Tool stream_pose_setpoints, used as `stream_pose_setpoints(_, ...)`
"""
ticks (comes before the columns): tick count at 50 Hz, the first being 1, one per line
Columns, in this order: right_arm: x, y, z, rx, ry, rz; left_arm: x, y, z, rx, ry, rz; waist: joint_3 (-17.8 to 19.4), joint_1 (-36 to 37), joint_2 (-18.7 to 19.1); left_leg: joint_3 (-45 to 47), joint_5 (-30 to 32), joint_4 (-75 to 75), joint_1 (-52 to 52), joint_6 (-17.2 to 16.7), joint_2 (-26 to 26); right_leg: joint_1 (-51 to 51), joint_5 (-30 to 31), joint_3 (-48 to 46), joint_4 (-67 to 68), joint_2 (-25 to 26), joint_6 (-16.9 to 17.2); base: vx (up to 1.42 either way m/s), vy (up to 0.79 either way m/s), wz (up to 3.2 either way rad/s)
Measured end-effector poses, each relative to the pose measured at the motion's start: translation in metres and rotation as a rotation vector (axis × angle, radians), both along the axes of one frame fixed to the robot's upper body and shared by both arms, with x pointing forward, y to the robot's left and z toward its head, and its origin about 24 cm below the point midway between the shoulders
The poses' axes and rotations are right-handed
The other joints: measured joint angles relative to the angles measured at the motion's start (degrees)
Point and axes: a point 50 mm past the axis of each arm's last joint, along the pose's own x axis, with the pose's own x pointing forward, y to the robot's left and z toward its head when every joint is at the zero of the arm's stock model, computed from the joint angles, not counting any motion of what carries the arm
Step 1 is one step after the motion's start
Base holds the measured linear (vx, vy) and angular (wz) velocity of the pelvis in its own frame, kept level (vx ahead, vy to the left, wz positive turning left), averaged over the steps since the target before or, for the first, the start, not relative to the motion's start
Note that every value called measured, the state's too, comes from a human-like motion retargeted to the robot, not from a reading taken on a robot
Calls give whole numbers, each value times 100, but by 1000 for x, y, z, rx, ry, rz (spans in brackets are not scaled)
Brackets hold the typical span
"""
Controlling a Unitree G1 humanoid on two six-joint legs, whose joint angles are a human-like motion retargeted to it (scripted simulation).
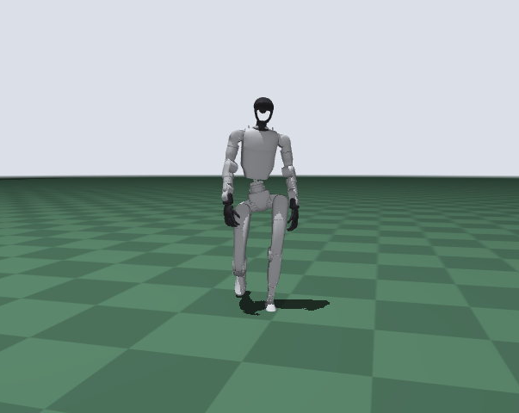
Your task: Walk
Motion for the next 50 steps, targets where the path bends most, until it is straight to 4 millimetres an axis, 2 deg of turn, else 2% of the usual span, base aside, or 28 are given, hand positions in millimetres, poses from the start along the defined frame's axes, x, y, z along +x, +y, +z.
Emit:
stream_pose_setpoints(2,4,-5,2,-10,-13,-15,16,0,6,19,-36,-20,134,-77,131,-325,398,-1427,1147,-42,3,-456,-340,-139,21,-15,-226,77,8,1)
stream_pose_setpoints(3,-1,-6,0,-11,-7,-28,18,-2,6,23,-42,-33,149,-162,71,-405,335,-1521,1383,-37,-109,-698,-566,-165,-16,-130,-272,77,6,20)
stream_pose_setpoints(5,0,-10,1,-13,-17,-57,34,-6,12,24,-81,-50,328,-255,309,-677,344,-2209,2224,-61,89,-979,-778,-407,-520,101,-349,78,5,23)
stream_pose_setpoints(7,-7,-11,-2,-4,-3,-89,45,-13,16,12,-115,-68,420,-373,312,-869,80,-2220,2638,-14,74,-1297,-853,-446,-1210,193,-239,77,2,37)
stream_pose_setpoints(11,-20,-12,-6,4,27,-127,70,-26,27,-19,-198,-127,542,-408,653,-1102,-442,-2156,3306,-2,472,-1472,-516,-582,-3570,942,125,76,-2,20)
stream_pose_setpoints(13,-29,-12,-9,1,48,-128,75,-30,29,-27,-223,-158,501,-369,690,-1173,-553,-2124,3542,-25,485,-1614,-457,-476,-4392,1157,275,73,-6,4)
stream_pose_setpoints(15,-34,-13,-11,-9,66,-120,78,-31,31,-28,-241,-180,451,-366,925,-1132,-869,-1657,3578,-122,724,-1204,-22,-580,-5478,1502,273,78,-8,4)
stream_pose_setpoints(18,-48,-14,-15,-33,104,-117,61,-31,22,-32,-207,-156,333,-246,974,-1292,-861,-916,3681,-279,678,-1281,206,-309,-4686,1673,134,81,-9,-22)
stream_pose_setpoints(19,-50,-17,-16,-50,110,-112,53,-29,18,-30,-187,-138,348,-263,1094,-1310,-901,-108,3539,-444,771,-1154,219,-320,-4456,1805,56,85,-8,1)
stream_pose_setpoints(21,-49,-22,-16,-83,105,-103,32,-24,9,-23,-139,-99,398,-289,1497,-1282,-858,2077,2924,-922,1119,-831,141,-476,-4197,2242,-174,78,-5,1)
stream_pose_setpoints(23,-39,-29,-12,-111,67,-95,16,-21,2,-17,-98,-74,311,-203,2050,-1267,-373,4103,1988,-1454,1623,-583,98,-656,-4407,2871,-451,72,-1,-29)
stream_pose_setpoints(24,-31,-33,-9,-128,39,-89,12,-20,1,-15,-88,-65,268,-125,2225,-1228,-198,4806,1544,-1564,1822,-438,64,-665,-4568,3093,-538,75,0,-43)
stream_pose_setpoints(25,-23,-37,-5,-145,8,-82,9,-19,0,-12,-81,-57,240,-37,2339,-1168,-90,5387,1129,-1595,1983,-278,13,-634,-4714,3258,-602,77,-1,-43)
stream_pose_setpoints(27,-7,-41,1,-174,-53,-65,3,-18,-2,-5,-73,-42,256,162,2395,-986,-485,6053,422,-1349,2269,48,-255,-521,-4720,3387,-654,78,-1,-40)
stream_pose_setpoints(30,29,-42,18,-189,-168,-51,5,-9,1,8,-88,4,330,411,2293,-709,-1099,5940,-635,-922,2545,753,-466,-217,-5231,3397,-669,80,1,-41)
stream_pose_setpoints(32,47,-38,28,-174,-234,-44,1,-4,0,14,-82,41,402,501,2177,-545,-1254,5187,-1085,-809,2588,1182,-727,-30,-5351,3283,-672,83,3,-39)
stream_pose_setpoints(35,69,-27,41,-143,-312,-25,-6,3,-1,24,-62,83,472,511,1907,-332,-1032,3427,-1487,-835,2401,1749,-1115,217,-5489,2981,-653,84,6,-29)
stream_pose_setpoints(38,83,-18,49,-121,-351,9,-11,8,-2,29,-41,109,384,379,1569,-226,-412,1032,-1407,-930,1957,2026,-1487,370,-5495,2635,-596,83,9,-10)
stream_pose_setpoints(40,83,-14,48,-111,-351,19,-16,8,-4,33,-22,124,305,331,1474,-193,-314,629,-1525,-927,1843,2104,-1781,478,-5205,2586,-596,83,11,-9)
stream_pose_setpoints(42,75,-10,43,-103,-327,12,-24,7,-6,33,2,137,186,262,1351,-151,-139,939,-1660,-844,1700,2109,-1960,627,-4718,2518,-559,84,11,-10)
stream_pose_setpoints(45,56,-6,29,-92,-254,-6,-35,8,-9,34,44,164,-15,242,1034,23,117,1621,-1682,-642,1471,2001,-1869,531,-3599,2106,-351,86,10,-25)
stream_pose_setpoints(47,41,0,19,-61,-183,-13,-37,15,-8,33,66,177,-2,161,338,326,384,1019,-1070,-413,759,1618,-1330,613,-2187,1326,55,81,9,9)
stream_pose_setpoints(48,34,2,15,-52,-152,-7,-37,15,-8,28,68,175,-22,73,181,339,396,794,-829,-343,530,1362,-875,610,-1600,1107,192,80,9,25)
stream_pose_setpoints(50,25,3,11,-43,-110,7,-32,16,-6,27,62,148,-34,-114,30,271,420,255,-244,-275,231,799,-320,568,-682,785,244,81,9,25)
